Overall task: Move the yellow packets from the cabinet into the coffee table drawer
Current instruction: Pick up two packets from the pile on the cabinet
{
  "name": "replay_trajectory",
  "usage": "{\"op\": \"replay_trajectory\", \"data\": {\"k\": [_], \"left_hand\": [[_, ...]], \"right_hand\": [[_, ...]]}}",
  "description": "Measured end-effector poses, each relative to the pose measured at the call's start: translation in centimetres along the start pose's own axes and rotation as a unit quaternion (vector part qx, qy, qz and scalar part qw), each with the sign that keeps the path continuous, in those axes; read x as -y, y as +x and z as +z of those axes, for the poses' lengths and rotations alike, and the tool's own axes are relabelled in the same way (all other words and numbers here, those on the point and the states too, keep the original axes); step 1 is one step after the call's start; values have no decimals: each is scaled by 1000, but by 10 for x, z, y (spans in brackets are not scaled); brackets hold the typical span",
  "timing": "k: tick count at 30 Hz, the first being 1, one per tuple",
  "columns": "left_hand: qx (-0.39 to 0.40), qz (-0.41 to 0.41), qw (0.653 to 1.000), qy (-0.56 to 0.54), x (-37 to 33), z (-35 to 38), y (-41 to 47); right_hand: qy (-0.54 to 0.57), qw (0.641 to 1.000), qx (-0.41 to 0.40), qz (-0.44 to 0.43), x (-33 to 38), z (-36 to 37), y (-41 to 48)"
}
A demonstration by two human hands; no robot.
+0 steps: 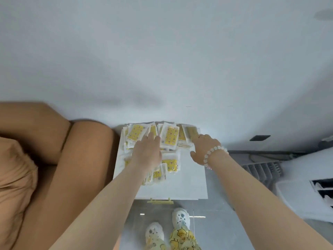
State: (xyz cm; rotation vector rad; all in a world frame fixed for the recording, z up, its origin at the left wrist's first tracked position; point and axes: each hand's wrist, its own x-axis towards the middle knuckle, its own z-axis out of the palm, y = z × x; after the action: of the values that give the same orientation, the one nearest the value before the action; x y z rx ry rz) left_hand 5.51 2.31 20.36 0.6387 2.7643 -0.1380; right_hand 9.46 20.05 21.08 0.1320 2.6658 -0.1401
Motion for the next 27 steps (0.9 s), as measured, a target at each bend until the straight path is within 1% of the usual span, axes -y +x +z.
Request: {"op": "replay_trajectory", "data": {"k": [4, 6, 9, 11, 13, 15, 18, 19, 20, 21, 22, 23, 24, 25, 26, 27], "left_hand": [[46, -54, 997, -21, 19, 53, 0], [66, -78, 994, -49, 27, 78, 9], [99, -112, 985, -84, 49, 122, 27], [112, -127, 982, -87, 60, 142, 36], [125, -139, 979, -85, 71, 167, 51], [120, -151, 976, -99, 80, 186, 64], [80, -144, 980, -109, 89, 213, 79], [59, -148, 978, -133, 89, 219, 81], [31, -170, 969, -174, 87, 224, 81], [6, -224, 946, -234, 82, 228, 78], [-11, -316, 898, -306, 77, 230, 74], [-16, -436, 814, -384, 73, 235, 69], [-8, -555, 693, -460, 71, 239, 65], [10, -646, 558, -522, 68, 245, 60], [33, -693, 454, -559, 66, 251, 56], [57, -708, 407, -575, 65, 254, 54]], "right_hand": [[-11, 996, 82, -41, 11, 39, 26], [-16, 994, 102, -47, 13, 61, 45], [-25, 985, 160, -56, 25, 107, 74], [-29, 979, 195, -53, 30, 124, 86], [-26, 979, 196, -49, 35, 140, 109], [-20, 981, 185, -50, 40, 151, 133], [-3, 985, 164, -48, 53, 163, 159], [11, 988, 151, -42, 56, 168, 164], [31, 989, 138, -31, 58, 173, 168], [57, 990, 126, -17, 60, 178, 170], [84, 989, 120, 0, 61, 185, 169], [110, 987, 119, 17, 61, 192, 165], [136, 983, 117, 32, 61, 200, 160], [160, 980, 112, 48, 62, 206, 154], [183, 975, 105, 64, 62, 211, 148], [202, 971, 99, 78, 62, 214, 143]]}}
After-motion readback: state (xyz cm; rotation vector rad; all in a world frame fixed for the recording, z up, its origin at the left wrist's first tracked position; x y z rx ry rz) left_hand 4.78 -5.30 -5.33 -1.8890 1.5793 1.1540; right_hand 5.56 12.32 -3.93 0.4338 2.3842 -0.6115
